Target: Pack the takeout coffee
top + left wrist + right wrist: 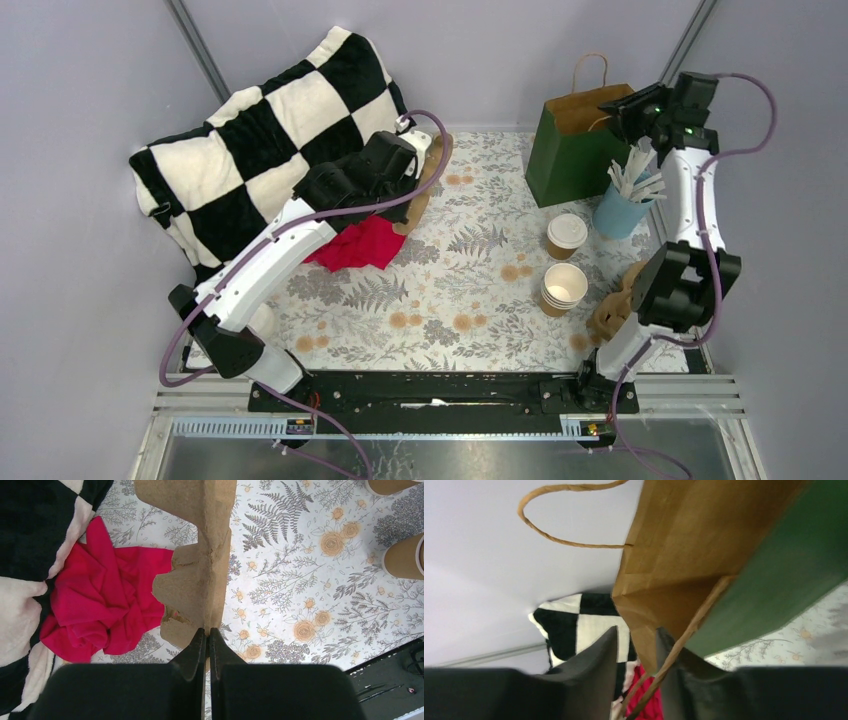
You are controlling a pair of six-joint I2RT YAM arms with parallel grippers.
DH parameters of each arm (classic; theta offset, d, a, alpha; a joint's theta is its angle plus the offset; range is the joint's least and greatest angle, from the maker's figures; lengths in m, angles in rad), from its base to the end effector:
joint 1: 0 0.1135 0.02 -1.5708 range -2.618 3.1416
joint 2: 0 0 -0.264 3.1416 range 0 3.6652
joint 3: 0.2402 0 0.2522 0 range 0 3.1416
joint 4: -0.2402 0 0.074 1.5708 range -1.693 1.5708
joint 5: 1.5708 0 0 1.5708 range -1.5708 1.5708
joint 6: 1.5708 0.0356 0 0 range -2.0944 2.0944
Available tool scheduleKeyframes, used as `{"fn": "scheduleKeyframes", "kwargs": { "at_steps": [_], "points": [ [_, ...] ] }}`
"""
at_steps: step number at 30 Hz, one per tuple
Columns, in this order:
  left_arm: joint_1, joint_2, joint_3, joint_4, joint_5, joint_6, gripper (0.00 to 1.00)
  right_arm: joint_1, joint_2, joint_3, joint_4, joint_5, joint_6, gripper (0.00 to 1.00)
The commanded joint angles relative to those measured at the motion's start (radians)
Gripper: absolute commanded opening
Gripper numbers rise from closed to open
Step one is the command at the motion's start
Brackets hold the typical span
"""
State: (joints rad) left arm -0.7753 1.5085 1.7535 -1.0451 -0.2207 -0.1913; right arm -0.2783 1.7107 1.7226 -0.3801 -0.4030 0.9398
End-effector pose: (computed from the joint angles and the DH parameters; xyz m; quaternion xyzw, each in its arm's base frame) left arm 0.2214 -0.2061 0.4166 0.2255 0.8940 -0.0833 0.3782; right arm 0.3891 -0.0966 0.3994 0.3693 0.7274 0.3361 0.4706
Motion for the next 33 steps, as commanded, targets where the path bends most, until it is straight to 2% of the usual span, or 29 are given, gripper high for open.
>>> {"fn": "scheduleKeyframes", "kwargs": {
  "at_steps": [1, 3, 6, 8, 11, 14, 16, 19, 24, 27, 31, 33],
  "points": [
    [0.008, -0.023, 0.037, 0.026, -0.005, 0.006, 0.0, 0.089, 0.074, 0.17, 0.088, -0.06, 0.009, 0.2],
    [0.007, -0.03, 0.035, 0.024, -0.018, -0.004, 0.0, 0.145, 0.131, 0.288, 0.088, -0.148, -0.044, 0.01],
    [0.008, -0.047, 0.029, 0.025, -0.053, -0.023, 0.0, 0.226, 0.204, 0.448, 0.083, -0.37, -0.117, 0.0],
    [0.008, -0.063, 0.023, 0.025, -0.076, -0.038, 0.0, 0.27, 0.204, 0.464, 0.089, -0.503, -0.144, 0.0],
    [0.009, -0.093, 0.008, 0.023, -0.11, -0.066, 0.0, 0.347, 0.119, 0.343, 0.11, -0.617, -0.184, 0.0],
    [0.01, -0.139, 0.001, 0.011, -0.11, -0.106, 0.0, 0.37, -0.01, 0.079, 0.213, -0.665, -0.149, 0.0],
    [0.009, -0.171, 0.007, -0.013, -0.108, -0.134, 0.0, 0.375, -0.096, -0.137, 0.44, -0.693, -0.052, 0.0],
    [0.01, -0.219, 0.029, -0.086, -0.143, -0.186, 0.0, 0.417, -0.153, -0.343, 0.671, -0.774, 0.093, 0.0],
    [0.01, -0.252, 0.117, -0.207, -0.184, -0.235, 0.0, 0.466, -0.192, -0.453, 0.721, -0.813, 0.101, 0.0],
    [0.012, -0.246, 0.225, -0.248, -0.163, -0.263, 0.0, 0.493, -0.198, -0.468, 0.71, -0.803, 0.091, 0.0],
    [0.013, -0.228, 0.349, -0.248, -0.046, -0.279, 0.0, 0.546, -0.19, -0.447, 0.674, -0.687, 0.094, 0.0],
    [0.013, -0.242, 0.337, -0.188, 0.064, -0.263, 0.0, 0.585, -0.159, -0.393, 0.666, -0.66, 0.106, 0.0]
  ]
}}
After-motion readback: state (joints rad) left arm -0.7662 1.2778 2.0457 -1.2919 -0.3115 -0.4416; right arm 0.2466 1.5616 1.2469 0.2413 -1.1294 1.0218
